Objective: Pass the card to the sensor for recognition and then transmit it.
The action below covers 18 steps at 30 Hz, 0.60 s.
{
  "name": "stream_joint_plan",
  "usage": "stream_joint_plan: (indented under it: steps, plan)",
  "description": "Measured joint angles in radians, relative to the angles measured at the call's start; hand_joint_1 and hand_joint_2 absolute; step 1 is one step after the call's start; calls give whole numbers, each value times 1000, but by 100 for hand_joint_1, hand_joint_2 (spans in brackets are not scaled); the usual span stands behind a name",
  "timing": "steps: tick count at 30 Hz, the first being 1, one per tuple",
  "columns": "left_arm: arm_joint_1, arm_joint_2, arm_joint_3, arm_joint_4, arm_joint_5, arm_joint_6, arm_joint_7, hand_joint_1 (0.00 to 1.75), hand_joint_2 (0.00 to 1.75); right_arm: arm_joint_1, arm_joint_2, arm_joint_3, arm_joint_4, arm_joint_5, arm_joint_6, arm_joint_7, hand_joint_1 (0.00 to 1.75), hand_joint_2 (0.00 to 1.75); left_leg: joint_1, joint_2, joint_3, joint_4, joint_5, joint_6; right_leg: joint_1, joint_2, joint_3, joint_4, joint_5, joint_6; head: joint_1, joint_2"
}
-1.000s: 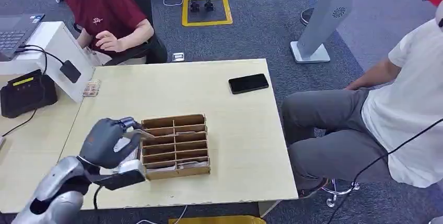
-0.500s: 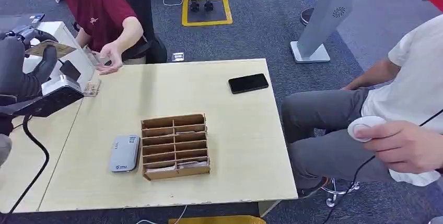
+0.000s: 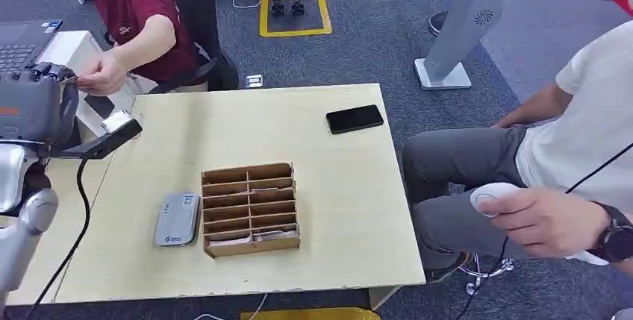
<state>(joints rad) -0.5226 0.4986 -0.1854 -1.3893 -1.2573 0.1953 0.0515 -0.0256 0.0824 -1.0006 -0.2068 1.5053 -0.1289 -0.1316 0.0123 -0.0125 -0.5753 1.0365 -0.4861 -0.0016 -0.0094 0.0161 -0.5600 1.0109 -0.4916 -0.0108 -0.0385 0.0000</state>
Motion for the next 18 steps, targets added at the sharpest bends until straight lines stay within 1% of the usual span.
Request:
stream_joint_plan:
  steps: [7,18]
  plan:
    - [20,-22,0,57,9,17,1,175,175,0,0,0,0,0,5,6,0,175,0,0,-1,0,0,0,0,0,-1,0,0,0,0,0]
    - [40,-37,0,81,26,15,-10,175,175,1,0,0,0,0,11,15,0,175,0,0,-2,0,0,0,0,0,-2,0,0,0,0,0]
